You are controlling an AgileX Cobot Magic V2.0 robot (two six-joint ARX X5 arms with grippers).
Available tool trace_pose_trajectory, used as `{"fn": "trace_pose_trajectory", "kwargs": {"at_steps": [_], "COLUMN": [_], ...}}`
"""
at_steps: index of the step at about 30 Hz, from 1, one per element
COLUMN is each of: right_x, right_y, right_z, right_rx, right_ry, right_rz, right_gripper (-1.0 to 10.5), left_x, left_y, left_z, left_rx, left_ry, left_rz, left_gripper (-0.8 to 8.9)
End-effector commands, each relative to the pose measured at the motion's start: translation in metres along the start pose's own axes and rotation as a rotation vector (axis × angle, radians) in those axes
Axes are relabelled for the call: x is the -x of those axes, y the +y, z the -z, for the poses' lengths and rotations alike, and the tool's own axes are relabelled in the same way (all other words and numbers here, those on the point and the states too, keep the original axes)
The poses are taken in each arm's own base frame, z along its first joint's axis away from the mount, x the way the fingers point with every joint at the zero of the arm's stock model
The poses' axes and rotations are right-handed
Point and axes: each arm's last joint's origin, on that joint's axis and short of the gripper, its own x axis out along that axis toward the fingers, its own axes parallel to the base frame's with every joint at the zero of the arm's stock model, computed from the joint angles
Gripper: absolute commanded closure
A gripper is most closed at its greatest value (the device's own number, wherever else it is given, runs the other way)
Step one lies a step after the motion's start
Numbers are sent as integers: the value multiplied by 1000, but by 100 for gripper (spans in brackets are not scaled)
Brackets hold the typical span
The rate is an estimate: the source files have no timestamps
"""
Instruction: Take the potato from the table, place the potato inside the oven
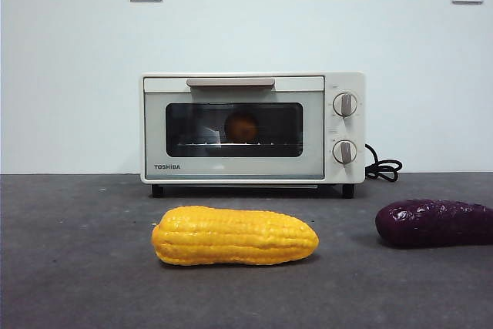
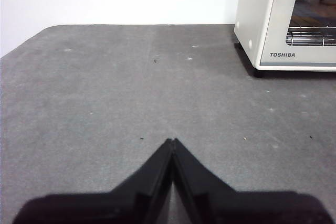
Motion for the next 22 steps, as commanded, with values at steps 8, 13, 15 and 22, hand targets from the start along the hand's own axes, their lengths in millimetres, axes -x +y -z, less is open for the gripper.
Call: {"fn": "trace_pose_trajectory", "kwargs": {"at_steps": [8, 13, 15, 22], "right_x": [-77, -121, -133, -156], "right_y": [39, 47, 45, 35], "right_z": [57, 107, 130, 193], "right_rx": [-75, -133, -162, -214], "right_ry": [-239, -392, -391, -310], "right_rz": [-190, -282, -267, -36], "right_gripper": [945, 945, 945, 945], "left_x": [-1, -1, -1, -1], "left_y": [0, 0, 0, 0], "left_z": [2, 2, 2, 2], "left_rx": [-13, -13, -13, -13], "left_ry": [3, 3, 3, 3], "left_rz": [-1, -1, -1, -1], "left_gripper": [818, 818, 818, 818]}}
